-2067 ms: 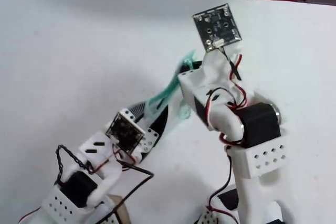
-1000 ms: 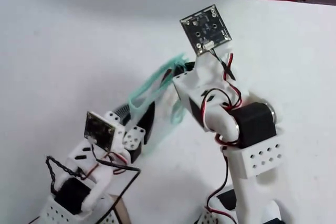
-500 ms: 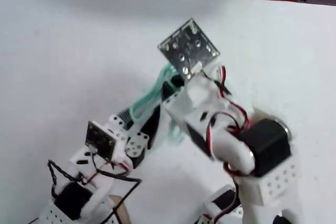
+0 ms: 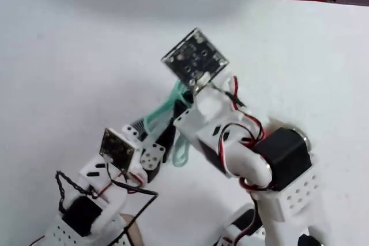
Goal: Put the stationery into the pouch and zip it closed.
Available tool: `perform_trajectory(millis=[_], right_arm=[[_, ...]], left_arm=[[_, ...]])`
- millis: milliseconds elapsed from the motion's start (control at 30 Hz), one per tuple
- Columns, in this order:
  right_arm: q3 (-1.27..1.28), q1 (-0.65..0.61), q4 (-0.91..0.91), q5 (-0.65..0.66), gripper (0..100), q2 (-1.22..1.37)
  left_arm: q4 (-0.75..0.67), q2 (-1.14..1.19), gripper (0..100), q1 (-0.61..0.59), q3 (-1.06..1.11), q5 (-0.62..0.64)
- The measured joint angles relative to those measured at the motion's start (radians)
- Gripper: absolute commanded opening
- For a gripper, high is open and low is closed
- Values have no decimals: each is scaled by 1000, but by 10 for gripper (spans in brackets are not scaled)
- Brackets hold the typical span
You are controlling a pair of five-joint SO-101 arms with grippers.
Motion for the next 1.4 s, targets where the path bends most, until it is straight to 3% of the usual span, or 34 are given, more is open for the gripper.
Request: perform_trajectory(millis=[167,400,500,600,767,900,1233,1400], right_arm=[[58,-161,17,34,19,-3],[104,-192,21,40,24,18],[58,-138,21,40,39,9],[-101,11,21,61,130,-18],[-302,192,21,333,188,-26],[-316,216,21,549,190,41],[-308,245,21,853,190,163],[-196,315,21,1100,190,173]], left_arm=[[0,0,22,-5,0,-15],[0,0,22,-8,0,-20],[0,0,22,-6,0,-20],[0,0,22,-8,0,-18],[0,0,22,-8,0,-20],[0,0,22,0,0,-72],[0,0,22,0,0,-98],[0,0,22,0,0,-98]])
